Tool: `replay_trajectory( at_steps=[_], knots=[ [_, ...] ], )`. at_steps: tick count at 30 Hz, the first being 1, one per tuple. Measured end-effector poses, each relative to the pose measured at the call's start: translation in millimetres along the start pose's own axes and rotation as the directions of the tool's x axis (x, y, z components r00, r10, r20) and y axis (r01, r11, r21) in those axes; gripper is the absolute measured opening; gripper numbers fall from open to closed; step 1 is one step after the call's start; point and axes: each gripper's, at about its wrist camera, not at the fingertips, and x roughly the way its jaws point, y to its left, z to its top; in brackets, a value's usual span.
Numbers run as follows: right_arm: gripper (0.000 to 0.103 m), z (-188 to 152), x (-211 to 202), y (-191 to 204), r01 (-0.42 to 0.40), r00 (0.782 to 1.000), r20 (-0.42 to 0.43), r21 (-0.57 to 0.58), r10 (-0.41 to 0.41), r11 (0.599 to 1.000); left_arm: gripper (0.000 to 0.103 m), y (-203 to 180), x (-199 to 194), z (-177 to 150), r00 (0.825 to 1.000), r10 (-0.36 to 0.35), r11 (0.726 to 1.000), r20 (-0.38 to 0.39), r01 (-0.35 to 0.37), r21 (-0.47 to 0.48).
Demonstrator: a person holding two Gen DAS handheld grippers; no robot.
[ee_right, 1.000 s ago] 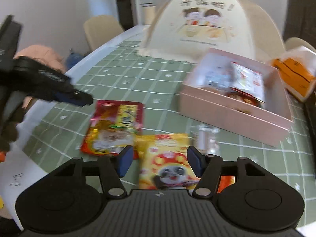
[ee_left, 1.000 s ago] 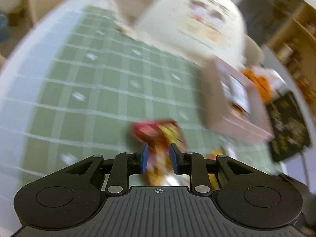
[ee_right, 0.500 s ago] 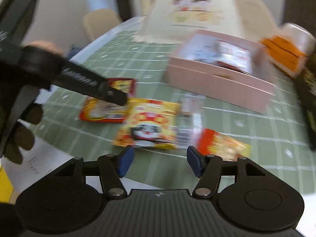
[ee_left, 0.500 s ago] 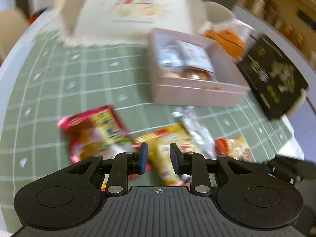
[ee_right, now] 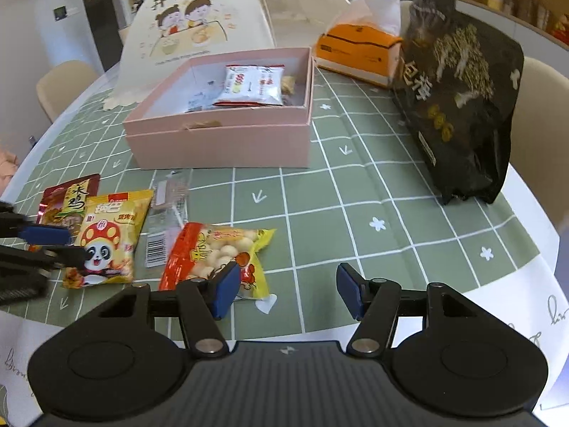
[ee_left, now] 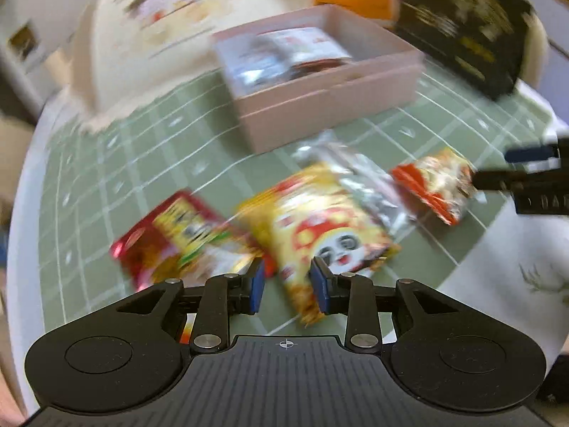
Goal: Organize snacks
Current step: 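Grasp the yellow panda-print bag with the left gripper while the right gripper grasps the clear bar packet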
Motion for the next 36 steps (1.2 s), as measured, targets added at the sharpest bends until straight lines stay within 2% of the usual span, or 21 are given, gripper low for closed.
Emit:
replay_trajectory(
  at_steps=[3,6,9,12,14,16,19,21,23,25,26,27,28,30,33,35,36],
  knots=[
    [0.060,-4,1,-1,-0.003,1.000,-0.001,0.013,0.003,1.000,0.034,21,-10,2,0.999,-0.029,0.988,0.013,0.030,-0.155],
    [0.060,-6,7,-3,0.007,1.000,-0.021,0.023,-0.007,1.000,0.034,20,-7,17,0.997,-0.076,0.966,0.033,0.081,-0.246],
    [0.061,-10,9,-6,0.027,0.999,-0.021,0.028,-0.027,0.999,0.034,0,7,32,0.997,-0.073,0.972,0.039,0.080,-0.220],
    [0.062,-13,9,-6,0.034,0.999,-0.012,0.016,-0.034,0.999,0.037,-25,23,35,0.998,-0.066,0.991,0.007,0.067,-0.120],
    [0.063,-18,8,-2,0.048,0.999,0.002,-0.009,-0.048,0.999,0.039,-34,24,31,0.999,-0.032,0.999,0.028,0.033,-0.030],
    [0.065,-23,7,3,0.072,0.997,0.017,-0.043,-0.071,0.997,0.039,-32,23,26,0.999,-0.002,1.000,0.035,0.001,0.012],
    [0.073,-30,5,2,0.077,0.996,0.042,-0.025,-0.076,0.997,0.039,-10,20,24,0.999,0.015,0.999,0.030,-0.014,-0.033],
    [0.075,-32,5,3,0.080,0.996,0.052,-0.027,-0.078,0.996,0.038,10,18,23,1.000,0.012,0.993,0.018,-0.010,-0.115],
    [0.076,-32,5,3,0.079,0.996,0.053,-0.028,-0.077,0.997,0.037,34,18,21,0.998,-0.059,0.959,0.006,0.058,-0.278],
    [0.078,-32,5,3,0.076,0.996,0.054,-0.029,-0.075,0.997,0.037,61,24,14,0.982,-0.191,0.843,0.011,0.170,-0.511],
    [0.079,-32,5,4,0.077,0.996,0.056,-0.029,-0.075,0.997,0.037,69,29,11,0.971,-0.240,0.788,0.018,0.205,-0.580],
    [0.080,-33,6,4,0.077,0.995,0.060,-0.029,-0.075,0.997,0.038,71,34,10,0.961,-0.276,0.752,0.023,0.231,-0.617],
    [0.080,-33,6,5,0.079,0.995,0.063,-0.028,-0.077,0.996,0.038,70,37,12,0.960,-0.281,0.752,0.017,0.231,-0.618],
    [0.082,-34,6,5,0.079,0.995,0.067,-0.029,-0.077,0.996,0.039,61,42,22,0.965,-0.261,0.791,-0.006,0.210,-0.575],
    [0.084,-35,6,4,0.074,0.995,0.070,-0.033,-0.072,0.997,0.047,43,50,34,0.968,-0.249,0.849,-0.016,0.210,-0.486],
    [0.085,-37,6,6,0.075,0.995,0.073,-0.032,-0.072,0.997,0.058,34,55,41,0.967,-0.254,0.870,-0.026,0.216,-0.444],
    [0.087,-38,6,6,0.074,0.994,0.076,-0.030,-0.072,0.997,0.059,29,57,44,0.968,-0.251,0.881,-0.020,0.220,-0.419]
  ],
)
